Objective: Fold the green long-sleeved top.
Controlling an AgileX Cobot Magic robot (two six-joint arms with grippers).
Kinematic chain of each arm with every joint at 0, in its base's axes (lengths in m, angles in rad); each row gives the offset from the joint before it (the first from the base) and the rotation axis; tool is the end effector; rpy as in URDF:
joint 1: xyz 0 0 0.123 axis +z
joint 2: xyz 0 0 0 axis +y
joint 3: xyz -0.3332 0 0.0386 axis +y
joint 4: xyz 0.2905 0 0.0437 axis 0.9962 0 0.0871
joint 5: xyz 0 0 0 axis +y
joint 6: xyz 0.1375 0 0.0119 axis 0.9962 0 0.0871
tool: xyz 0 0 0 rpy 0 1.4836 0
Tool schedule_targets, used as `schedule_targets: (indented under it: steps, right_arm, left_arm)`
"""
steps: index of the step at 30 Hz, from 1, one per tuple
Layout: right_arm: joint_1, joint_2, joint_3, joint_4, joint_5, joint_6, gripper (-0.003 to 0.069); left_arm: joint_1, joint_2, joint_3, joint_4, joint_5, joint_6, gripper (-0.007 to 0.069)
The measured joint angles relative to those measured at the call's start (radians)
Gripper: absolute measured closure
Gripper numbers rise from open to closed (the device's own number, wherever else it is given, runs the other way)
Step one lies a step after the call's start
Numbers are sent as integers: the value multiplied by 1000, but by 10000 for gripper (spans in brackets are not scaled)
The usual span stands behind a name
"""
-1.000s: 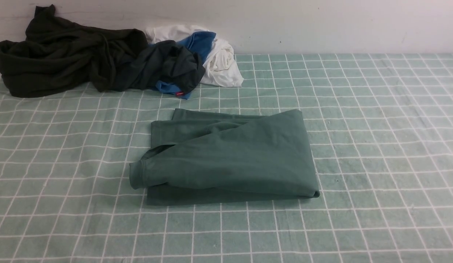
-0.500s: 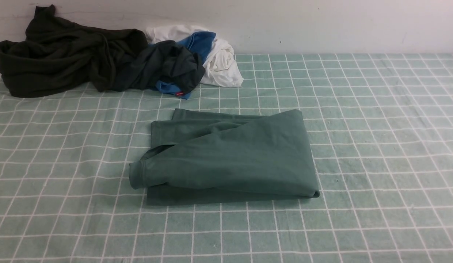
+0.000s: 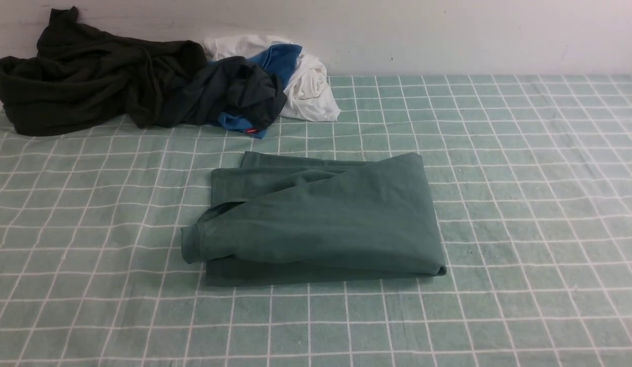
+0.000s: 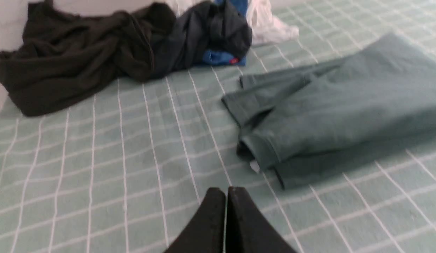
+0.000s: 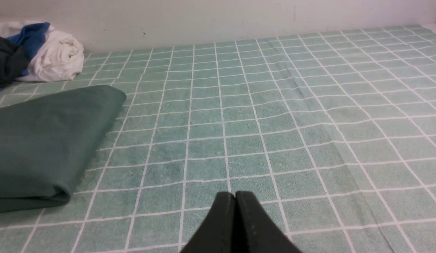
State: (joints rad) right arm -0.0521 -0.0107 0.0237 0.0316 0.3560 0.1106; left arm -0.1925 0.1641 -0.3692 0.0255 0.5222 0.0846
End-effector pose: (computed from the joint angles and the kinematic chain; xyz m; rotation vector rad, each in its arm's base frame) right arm 0.0899 -0.0032 0.1595 0.1703 1.8452 0.0715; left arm 0.0862 -0.0150 0.2859 0.2594 1.7820 -0.0498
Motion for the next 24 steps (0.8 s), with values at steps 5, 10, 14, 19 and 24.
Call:
schedule_targets:
  steps: [5, 10, 14, 19, 24]
  right_arm:
    - [0, 0, 0, 0, 0, 2, 673]
    - [0, 0, 0, 0, 0, 2, 673]
    - [0, 0, 0, 0, 1, 2, 673]
    - [0, 0, 0, 0, 1, 2, 673]
    - [0, 0, 0, 0, 1, 2, 673]
  left_arm:
    - [121, -40, 232, -3, -328, 0, 628]
    - [207, -160, 378, -3, -315, 0, 628]
    - [232, -174, 399, -4, -231, 0, 628]
    - [233, -175, 392, -16, -193, 0, 628]
    - [233, -175, 391, -18, -186, 0, 628]
